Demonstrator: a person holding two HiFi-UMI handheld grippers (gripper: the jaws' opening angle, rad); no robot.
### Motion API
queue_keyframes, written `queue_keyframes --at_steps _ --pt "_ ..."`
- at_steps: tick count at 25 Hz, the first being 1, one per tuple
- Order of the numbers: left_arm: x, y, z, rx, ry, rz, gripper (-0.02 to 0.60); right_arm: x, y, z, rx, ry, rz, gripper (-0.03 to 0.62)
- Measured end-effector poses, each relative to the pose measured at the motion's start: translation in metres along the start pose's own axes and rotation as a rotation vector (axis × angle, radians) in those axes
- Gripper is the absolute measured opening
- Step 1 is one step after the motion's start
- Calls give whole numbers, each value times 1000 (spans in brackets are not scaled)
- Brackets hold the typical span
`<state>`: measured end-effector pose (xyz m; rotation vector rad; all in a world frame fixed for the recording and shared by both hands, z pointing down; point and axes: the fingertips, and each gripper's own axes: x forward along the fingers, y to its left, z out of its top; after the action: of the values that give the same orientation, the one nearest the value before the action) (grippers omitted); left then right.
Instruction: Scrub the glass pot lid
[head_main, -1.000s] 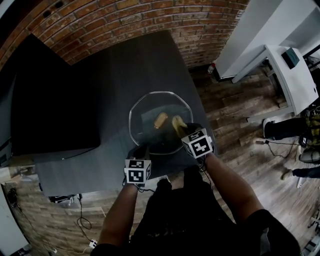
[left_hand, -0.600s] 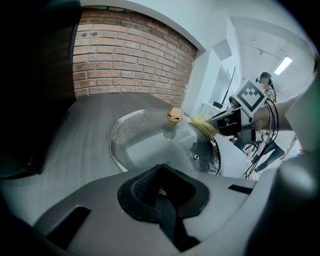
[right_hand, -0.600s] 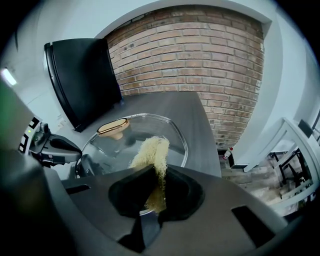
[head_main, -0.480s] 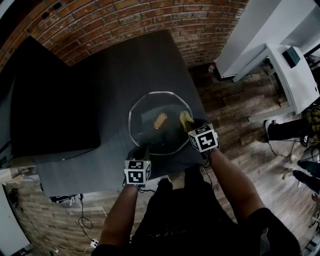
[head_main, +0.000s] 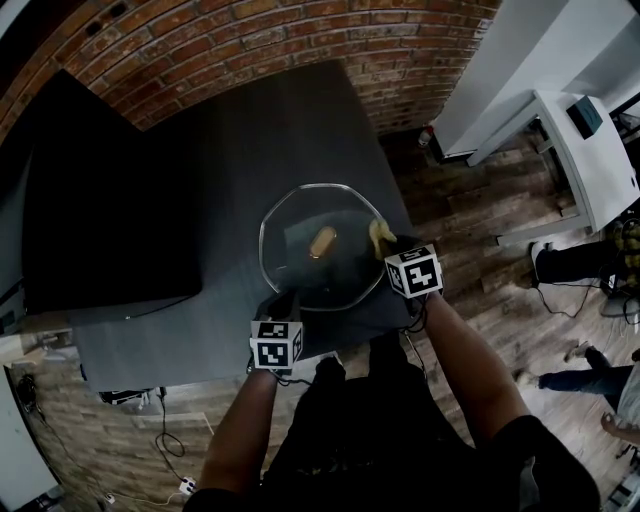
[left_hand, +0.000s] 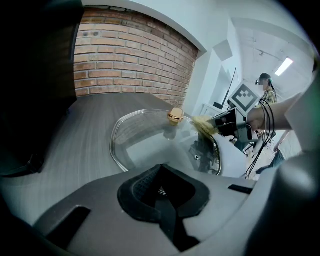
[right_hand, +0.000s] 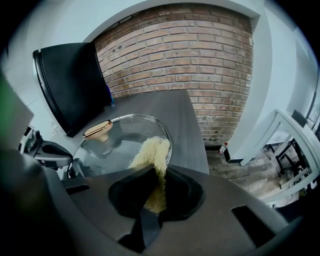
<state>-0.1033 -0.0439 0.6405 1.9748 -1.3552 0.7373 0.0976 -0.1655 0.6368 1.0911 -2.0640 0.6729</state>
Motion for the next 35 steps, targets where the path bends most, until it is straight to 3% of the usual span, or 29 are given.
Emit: queue_keyframes --at_steps 9,16,19,22,28,35 --pt "1 -2 -1 -21 12 -7 34 -2 3 11 -47 17 17 49" --pt "2 -4 -2 -62 13 -13 34 -7 42 98 -201 -106 121 49" --pt "0 -5 -1 -61 4 -10 34 0 77 126 -320 -96 213 49" --pt "0 -6 1 -58 -4 -3 34 15 115 134 -507 -29 291 49" --pt "-1 -9 2 -59 -17 6 34 42 181 110 -912 138 438 49" --pt "1 -6 3 -76 -44 35 34 64 212 76 -1155 299 559 49"
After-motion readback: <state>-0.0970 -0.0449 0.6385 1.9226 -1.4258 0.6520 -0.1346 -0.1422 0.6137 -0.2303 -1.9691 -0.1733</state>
